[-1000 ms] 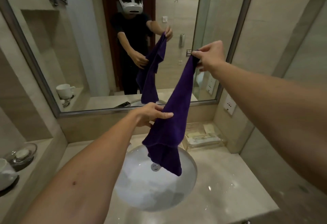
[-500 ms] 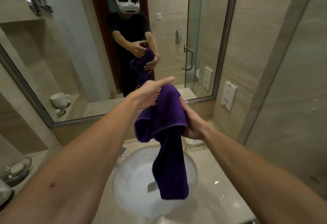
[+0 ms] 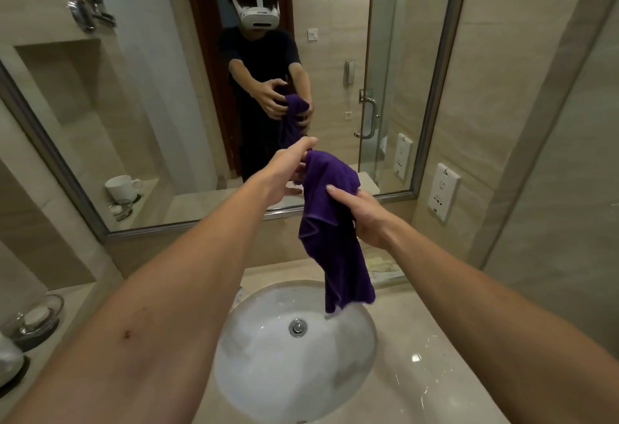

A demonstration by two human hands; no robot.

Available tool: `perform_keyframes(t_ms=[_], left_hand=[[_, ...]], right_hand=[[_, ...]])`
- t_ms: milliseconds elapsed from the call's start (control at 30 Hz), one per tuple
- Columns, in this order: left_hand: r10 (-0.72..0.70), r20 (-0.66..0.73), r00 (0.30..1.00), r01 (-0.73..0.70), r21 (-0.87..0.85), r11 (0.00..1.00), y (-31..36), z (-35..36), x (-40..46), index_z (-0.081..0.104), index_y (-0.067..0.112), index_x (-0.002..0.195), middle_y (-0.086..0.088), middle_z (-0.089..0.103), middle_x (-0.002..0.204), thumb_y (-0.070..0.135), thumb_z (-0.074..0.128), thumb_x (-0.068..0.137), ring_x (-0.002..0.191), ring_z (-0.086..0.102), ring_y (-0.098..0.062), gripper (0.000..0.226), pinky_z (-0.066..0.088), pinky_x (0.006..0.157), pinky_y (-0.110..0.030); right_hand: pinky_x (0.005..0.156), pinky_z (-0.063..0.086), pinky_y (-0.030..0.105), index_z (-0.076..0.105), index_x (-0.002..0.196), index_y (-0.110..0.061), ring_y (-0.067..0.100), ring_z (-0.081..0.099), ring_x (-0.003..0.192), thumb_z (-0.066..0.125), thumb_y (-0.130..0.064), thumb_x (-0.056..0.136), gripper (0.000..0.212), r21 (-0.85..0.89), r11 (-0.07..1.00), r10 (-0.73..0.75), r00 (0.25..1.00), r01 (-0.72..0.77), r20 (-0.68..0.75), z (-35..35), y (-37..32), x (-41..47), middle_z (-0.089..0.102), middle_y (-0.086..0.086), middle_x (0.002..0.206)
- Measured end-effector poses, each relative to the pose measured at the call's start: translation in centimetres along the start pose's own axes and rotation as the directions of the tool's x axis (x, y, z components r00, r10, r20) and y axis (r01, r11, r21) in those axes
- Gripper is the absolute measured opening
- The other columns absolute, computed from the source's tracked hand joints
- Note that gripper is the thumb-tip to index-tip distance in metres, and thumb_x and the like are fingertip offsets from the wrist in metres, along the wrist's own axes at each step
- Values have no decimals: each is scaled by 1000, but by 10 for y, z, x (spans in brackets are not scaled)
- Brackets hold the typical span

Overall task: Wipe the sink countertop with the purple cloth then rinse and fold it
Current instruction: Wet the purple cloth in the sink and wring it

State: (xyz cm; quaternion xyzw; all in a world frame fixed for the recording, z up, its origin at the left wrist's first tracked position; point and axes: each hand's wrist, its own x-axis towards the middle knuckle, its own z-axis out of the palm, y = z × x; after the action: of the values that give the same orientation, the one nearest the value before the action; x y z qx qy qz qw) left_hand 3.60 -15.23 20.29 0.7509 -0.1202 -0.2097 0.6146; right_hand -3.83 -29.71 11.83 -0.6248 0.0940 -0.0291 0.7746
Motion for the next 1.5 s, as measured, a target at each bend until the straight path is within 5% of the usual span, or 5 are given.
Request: perform_keyframes(t_ms=[400, 633, 800, 1167, 1500], left_hand=[[-226, -121, 966, 199, -203, 959, -49, 15, -4, 56, 15, 139, -11, 54, 138, 68, 43, 92, 126, 51, -31, 71, 39, 106, -53], [-612, 342, 713, 652, -645, 400, -143, 31, -15, -3, 14, 161, -34, 13, 160, 86, 42, 79, 137, 28, -64, 118, 26, 106, -74], [-436, 393, 810, 524, -818, 238, -130, 46, -2, 33, 7, 152, -30, 41, 149, 81, 42, 84, 128, 43, -59, 101, 35, 103, -74], [-14, 276, 961, 229, -766, 601, -73, 37, 11, 57, 26, 137, -12, 63, 136, 77, 47, 86, 127, 58, -36, 74, 38, 113, -54], [-93, 222, 971, 160, -308, 938, -59, 74, 19, 63, 18, 131, -6, 63, 132, 81, 39, 86, 118, 60, -25, 81, 47, 106, -44]], right_hand=[[91, 61, 45, 71, 114, -13, 21, 76, 95, 95, -45, 60, 67, -11, 985, -167, 928, 173, -334, -9, -12, 10, 79, 3, 101], [85, 62, 39, 69, 112, -14, 23, 76, 96, 86, -33, 80, 41, 175, 968, -125, 951, 179, -282, -3, -41, 6, 79, 6, 103], [78, 61, 38, 68, 124, -7, 27, 75, 95, 79, -41, 86, 52, 216, 975, -23, 986, 59, -164, -7, -28, -2, 77, 12, 109], [86, 59, 37, 67, 125, -9, 30, 72, 108, 79, -36, 87, 48, 55, 987, -142, 977, 153, -161, -29, 2, -2, 77, 12, 113], [104, 52, 52, 65, 133, -14, 36, 67, 119, 74, -54, 86, 63, 228, 974, 12, 998, 1, -54, -58, 22, -5, 71, 16, 127]])
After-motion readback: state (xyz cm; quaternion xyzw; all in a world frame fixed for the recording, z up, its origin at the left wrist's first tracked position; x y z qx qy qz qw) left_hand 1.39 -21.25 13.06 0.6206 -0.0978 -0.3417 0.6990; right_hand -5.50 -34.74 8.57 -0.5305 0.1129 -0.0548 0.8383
